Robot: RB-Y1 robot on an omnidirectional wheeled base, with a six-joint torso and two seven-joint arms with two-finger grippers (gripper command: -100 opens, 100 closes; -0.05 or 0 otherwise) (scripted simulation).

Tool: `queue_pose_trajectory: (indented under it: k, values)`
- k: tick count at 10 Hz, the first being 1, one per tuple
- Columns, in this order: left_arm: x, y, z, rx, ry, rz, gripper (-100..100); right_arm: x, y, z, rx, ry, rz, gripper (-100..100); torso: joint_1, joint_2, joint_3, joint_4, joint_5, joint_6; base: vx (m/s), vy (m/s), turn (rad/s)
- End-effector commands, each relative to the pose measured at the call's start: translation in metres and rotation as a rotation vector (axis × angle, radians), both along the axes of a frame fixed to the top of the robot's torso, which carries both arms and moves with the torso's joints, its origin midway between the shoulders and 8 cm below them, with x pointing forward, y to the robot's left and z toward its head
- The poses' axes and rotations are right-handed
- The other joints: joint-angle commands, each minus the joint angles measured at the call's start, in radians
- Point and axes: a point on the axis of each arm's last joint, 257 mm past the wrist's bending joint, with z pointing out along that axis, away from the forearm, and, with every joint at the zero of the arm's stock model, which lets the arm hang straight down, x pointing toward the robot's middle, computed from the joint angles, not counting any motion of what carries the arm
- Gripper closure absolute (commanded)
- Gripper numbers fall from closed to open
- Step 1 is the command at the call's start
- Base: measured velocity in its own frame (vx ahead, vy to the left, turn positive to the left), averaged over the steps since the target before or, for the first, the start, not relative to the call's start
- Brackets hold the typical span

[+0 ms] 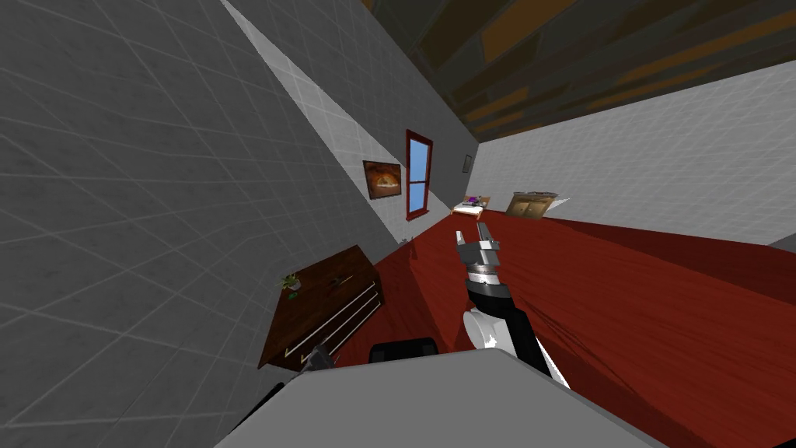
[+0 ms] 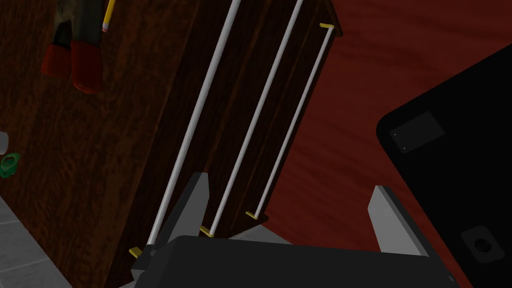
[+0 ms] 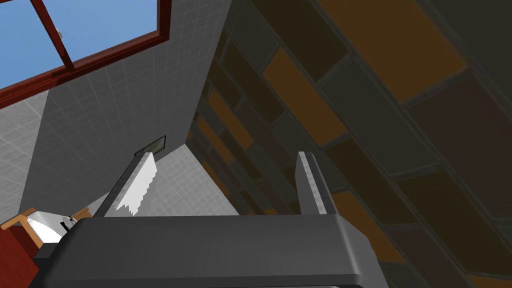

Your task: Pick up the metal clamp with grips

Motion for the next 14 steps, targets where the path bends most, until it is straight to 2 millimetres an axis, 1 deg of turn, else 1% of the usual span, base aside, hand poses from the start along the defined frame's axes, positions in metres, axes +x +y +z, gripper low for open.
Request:
queue_pose_trajectory:
  k: [1,2,3,5,6,7,8,9,12,13,14]
  values:
    - [-0.008,0.004,-0.005,-0.016,0.019,0.019,-100,0.000,0.000,0.000,0.000,0.000,0.000,0,0.000,0.000,0.000,0.000,0.000,0.000,0.000,0.000,0.000]
    - [-0.033,0.020,-0.021,-0.033,0.096,0.046,-100,0.000,0.000,0.000,0.000,0.000,0.000,0,0.000,0.000,0.000,0.000,0.000,-0.001,0.012,-0.009,-0.307]
    - [-0.036,0.021,-0.023,-0.042,0.102,0.060,-100,0.000,0.000,0.000,0.000,0.000,0.000,0,0.000,0.000,0.000,0.000,0.000,0.001,0.014,0.003,-0.191]
    - [-0.035,0.020,-0.022,-0.054,0.100,0.071,-100,0.000,0.000,0.000,0.000,0.000,0.000,0,0.000,0.000,0.000,0.000,0.000,-0.001,0.004,0.001,0.026]
    - [-0.058,0.035,-0.034,-0.066,0.167,0.095,-100,0.000,0.000,0.000,0.000,0.000,0.000,0,0.000,0.000,0.000,0.000,0.000,-0.001,0.015,-0.009,-0.364]
    - [-0.062,0.037,-0.036,-0.090,0.174,0.129,-100,0.000,0.000,0.000,0.000,0.000,0.000,0,0.000,0.000,0.000,0.000,0.000,0.001,0.018,0.004,-0.182]
    - [-0.086,0.053,-0.045,-0.101,0.235,0.165,-100,0.000,0.000,0.000,0.000,0.000,0.000,0,0.000,-0.001,0.000,0.000,0.000,-0.001,0.033,0.001,-0.305]
    - [-0.091,0.056,-0.048,-0.080,0.250,0.146,-100,0.000,0.000,0.000,0.000,0.000,0.000,0,0.000,-0.001,-0.001,0.000,0.000,0.000,0.027,0.007,-0.156]
    - [-0.089,0.053,-0.047,-0.125,0.240,0.192,-100,0.000,0.000,0.000,0.000,0.000,0.000,0,0.000,0.000,0.000,0.000,0.000,-0.001,0.004,0.000,0.017]
    - [-0.112,0.068,-0.054,-0.136,0.298,0.227,-100,0.000,0.000,0.000,0.000,0.000,0.000,0,0.000,0.000,0.000,0.000,0.000,-0.001,0.025,-0.005,-0.298]
    - [-0.115,0.070,-0.055,-0.147,0.302,0.248,-100,0.000,0.000,0.000,0.000,0.000,0.000,0,0.000,-0.001,0.000,0.000,0.000,0.000,0.031,0.010,-0.200]
